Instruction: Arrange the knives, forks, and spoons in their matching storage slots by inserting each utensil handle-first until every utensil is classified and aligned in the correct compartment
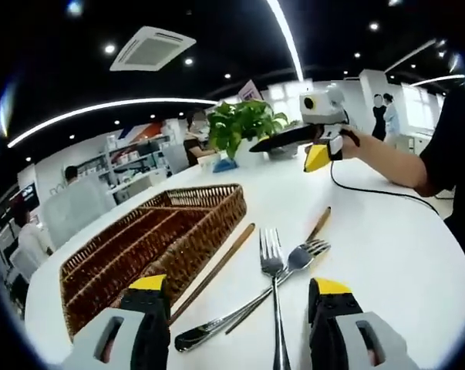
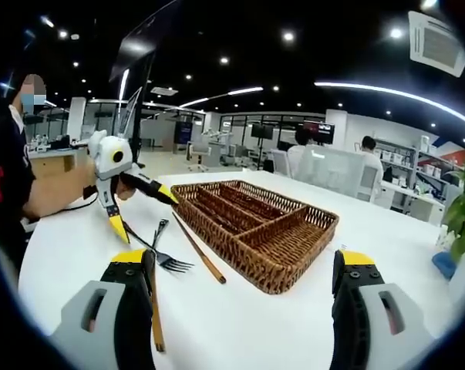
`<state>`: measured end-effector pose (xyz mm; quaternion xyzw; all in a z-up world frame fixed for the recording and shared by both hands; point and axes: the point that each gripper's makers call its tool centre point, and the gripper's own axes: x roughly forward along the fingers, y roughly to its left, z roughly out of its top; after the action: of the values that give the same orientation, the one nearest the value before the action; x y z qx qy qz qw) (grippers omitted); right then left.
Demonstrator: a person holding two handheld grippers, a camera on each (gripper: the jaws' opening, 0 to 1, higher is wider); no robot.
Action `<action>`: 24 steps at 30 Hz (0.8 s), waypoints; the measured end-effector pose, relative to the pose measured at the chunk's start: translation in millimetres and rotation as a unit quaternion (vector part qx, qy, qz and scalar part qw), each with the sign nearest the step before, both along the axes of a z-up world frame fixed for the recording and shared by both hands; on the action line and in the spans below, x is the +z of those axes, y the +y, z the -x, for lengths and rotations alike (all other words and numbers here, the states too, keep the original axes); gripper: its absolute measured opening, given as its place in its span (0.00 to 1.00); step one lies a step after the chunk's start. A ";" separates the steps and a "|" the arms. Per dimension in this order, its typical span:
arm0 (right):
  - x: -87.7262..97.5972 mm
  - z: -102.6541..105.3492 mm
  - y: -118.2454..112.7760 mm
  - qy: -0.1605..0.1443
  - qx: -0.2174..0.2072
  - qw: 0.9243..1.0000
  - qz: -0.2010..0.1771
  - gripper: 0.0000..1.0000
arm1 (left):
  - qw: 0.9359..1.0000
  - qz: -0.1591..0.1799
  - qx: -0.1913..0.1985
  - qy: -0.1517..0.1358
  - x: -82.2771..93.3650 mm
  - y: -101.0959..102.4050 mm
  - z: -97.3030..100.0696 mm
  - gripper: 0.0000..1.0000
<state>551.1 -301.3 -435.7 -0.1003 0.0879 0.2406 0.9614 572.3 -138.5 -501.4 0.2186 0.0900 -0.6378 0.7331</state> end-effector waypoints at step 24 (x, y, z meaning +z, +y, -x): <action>-2.4 -0.8 1.3 0.003 0.005 1.000 0.003 0.99 | 0.995 -0.061 -0.026 0.074 -23.3 3.6 21.3 0.16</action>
<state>552.0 -300.0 -438.1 -0.1034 0.0910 0.2456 0.9595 551.0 -134.9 -524.7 0.2176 0.1766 -0.6641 0.6932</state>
